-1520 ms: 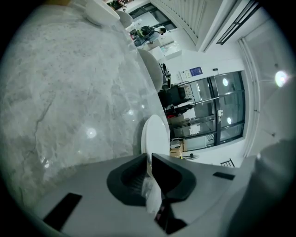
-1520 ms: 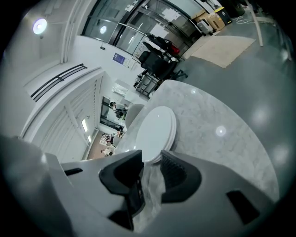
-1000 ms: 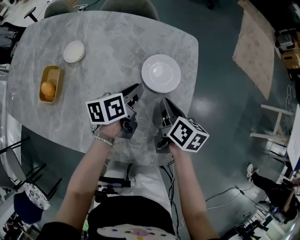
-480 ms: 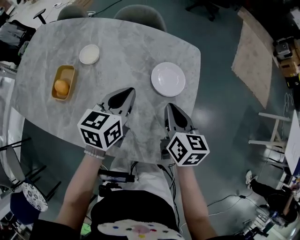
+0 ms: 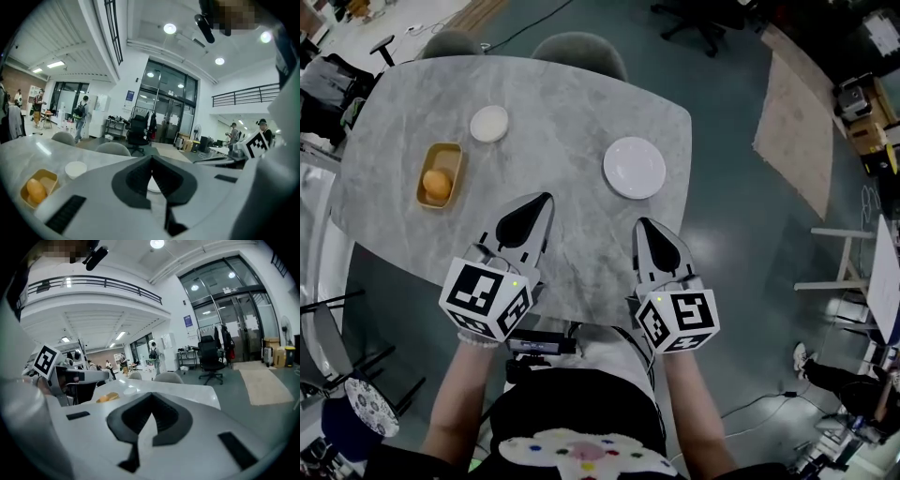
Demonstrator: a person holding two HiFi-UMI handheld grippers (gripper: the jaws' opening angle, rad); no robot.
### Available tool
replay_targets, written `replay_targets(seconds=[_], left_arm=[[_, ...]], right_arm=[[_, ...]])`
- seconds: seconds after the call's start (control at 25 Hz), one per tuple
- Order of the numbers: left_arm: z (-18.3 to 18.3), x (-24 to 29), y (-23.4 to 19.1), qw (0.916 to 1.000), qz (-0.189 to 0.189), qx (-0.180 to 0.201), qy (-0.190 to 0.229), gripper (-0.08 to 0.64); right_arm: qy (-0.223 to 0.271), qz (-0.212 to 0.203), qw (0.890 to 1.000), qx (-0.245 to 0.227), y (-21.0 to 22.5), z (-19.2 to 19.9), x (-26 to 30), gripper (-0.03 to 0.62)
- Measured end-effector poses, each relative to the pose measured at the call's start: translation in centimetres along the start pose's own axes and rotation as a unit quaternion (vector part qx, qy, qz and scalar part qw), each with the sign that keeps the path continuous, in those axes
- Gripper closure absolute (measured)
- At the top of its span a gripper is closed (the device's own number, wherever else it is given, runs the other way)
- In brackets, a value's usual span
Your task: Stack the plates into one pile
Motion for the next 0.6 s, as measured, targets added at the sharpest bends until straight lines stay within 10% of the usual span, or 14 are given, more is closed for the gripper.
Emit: replay_targets(seconds=[0.6], left_arm=[[-0.1, -5.3, 0.9, 0.9988, -0.024, 0.039, 0.018, 0.549]], right_arm=[[0.031, 0.018, 0.996, -0.08, -2.5, -2.9, -4.3, 0.589]])
Point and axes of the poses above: the fingertips, and each gripper's own axes: x forward along the fingers, y to its right, z out of its underside, the point moved 4 cm from there along -x, backward along the fingers, and after that the axes turned 13 degrees about -y, right-handed, at the moved point
